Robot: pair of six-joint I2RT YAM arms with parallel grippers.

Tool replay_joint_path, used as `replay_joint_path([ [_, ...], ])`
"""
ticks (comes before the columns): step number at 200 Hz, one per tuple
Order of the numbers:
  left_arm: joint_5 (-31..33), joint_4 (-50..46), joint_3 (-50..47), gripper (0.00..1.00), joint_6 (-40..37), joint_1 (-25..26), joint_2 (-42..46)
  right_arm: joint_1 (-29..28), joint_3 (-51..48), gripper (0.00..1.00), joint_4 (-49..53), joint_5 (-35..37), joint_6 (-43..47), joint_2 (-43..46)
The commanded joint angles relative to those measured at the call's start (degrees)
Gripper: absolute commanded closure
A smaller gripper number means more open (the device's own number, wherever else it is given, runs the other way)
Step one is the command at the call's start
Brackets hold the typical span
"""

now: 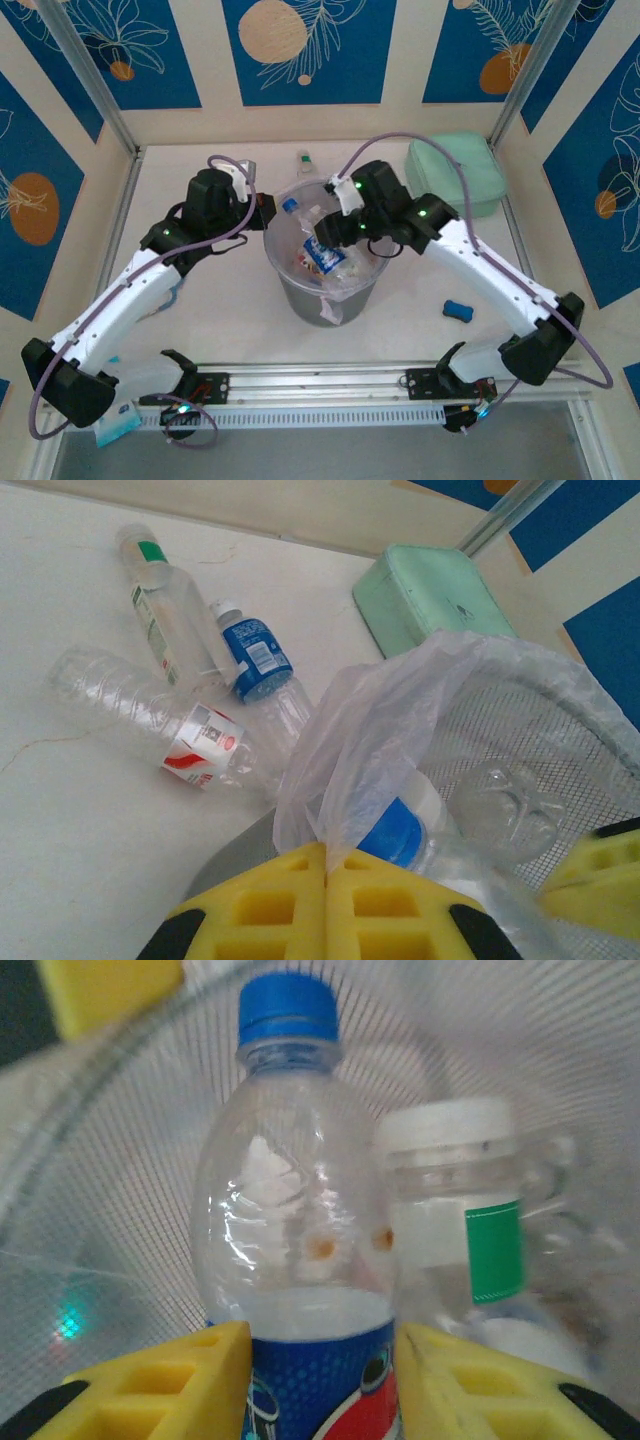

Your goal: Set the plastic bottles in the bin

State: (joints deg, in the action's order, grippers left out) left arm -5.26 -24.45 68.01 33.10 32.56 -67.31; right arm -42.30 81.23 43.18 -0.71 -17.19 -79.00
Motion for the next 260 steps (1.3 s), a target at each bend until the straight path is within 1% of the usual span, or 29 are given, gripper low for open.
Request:
replay_joint_path([
  [1, -3.5, -4.6, -0.3, 1.00, -0.3, 2.1, -1.4, -2.0, -2.6, 0.60, -1.4, -0.8, -1.9, -0.8],
  [34, -3.5, -4.2, 0.4, 1.00, -0.4, 2.1, -2.3, -2.3, -3.7, 0.61, -1.7, -0.2, -2.6, -1.0],
  [54, -4.6, -3.8, 1.0, 1.00, -0.3, 2.2, -3.3, -2.3, -1.4, 0.58, -0.8, 1.7, -1.5, 1.3],
  [63, -4.6, -3.8, 1.1, 1.00, -0.3, 2.4, -3.7, -2.0, -0.3, 0.54, -0.6, 2.6, -1.0, 2.8],
  [82, -4.0, -3.9, 1.4, 1.00, -0.5, 2.9, -4.0, -1.0, 1.0, 0.41, -1.2, 4.7, 0.0, 6.7],
  [99, -4.0, -4.5, 1.9, 1.00, -0.9, 3.1, -4.4, 0.8, 0.8, 0.32, -1.5, 8.0, 0.4, 10.7],
  [106, -3.9, -4.6, 2.1, 1.00, -1.1, 3.3, -4.8, 2.1, 0.4, 0.27, -1.5, 9.5, 0.2, 12.3],
  [124, -4.4, -4.8, 2.9, 1.00, -1.7, 3.9, -5.9, 7.6, -0.9, 0.15, 0.1, 10.9, -1.5, 16.3],
  [155, -4.6, -4.3, 5.1, 1.00, -1.9, 6.0, -9.5, 19.6, -3.3, 0.13, 5.3, 7.8, -4.7, 22.9],
  [159, -4.6, -4.0, 5.4, 1.00, -1.8, 6.3, -10.0, 21.1, -3.7, 0.10, 6.2, 7.6, -5.2, 23.6],
  [172, -4.5, -2.7, 6.4, 1.00, -1.2, 7.4, -12.1, 26.9, -4.8, 0.06, 9.4, 6.0, -6.7, 25.4],
  [191, -4.6, -0.6, 8.5, 1.00, -0.3, 9.5, -16.2, 36.2, -4.9, 0.07, 14.3, -1.4, -6.7, 25.6],
  [204, -4.7, 1.0, 10.2, 1.00, 0.2, 11.1, -19.2, 41.0, -5.2, 0.09, 16.1, -5.6, -6.3, 26.1],
  [218, -5.2, 3.0, 12.0, 1.00, 1.3, 13.0, -22.5, 44.3, -5.2, 0.12, 17.6, -8.0, -5.8, 27.0],
  [234, -5.1, 5.6, 13.9, 1.00, 2.5, 14.6, -25.7, 47.6, -5.1, 0.16, 19.6, -8.7, -5.0, 27.1],
  [256, -5.0, 6.3, 17.6, 1.00, 2.8, 15.2, -29.2, 50.8, -5.5, 0.21, 21.8, -10.2, -3.3, 26.2],
  [260, -5.0, 6.4, 18.1, 0.97, 2.8, 15.2, -29.5, 51.3, -5.7, 0.22, 21.9, -10.9, -3.1, 26.2],
])
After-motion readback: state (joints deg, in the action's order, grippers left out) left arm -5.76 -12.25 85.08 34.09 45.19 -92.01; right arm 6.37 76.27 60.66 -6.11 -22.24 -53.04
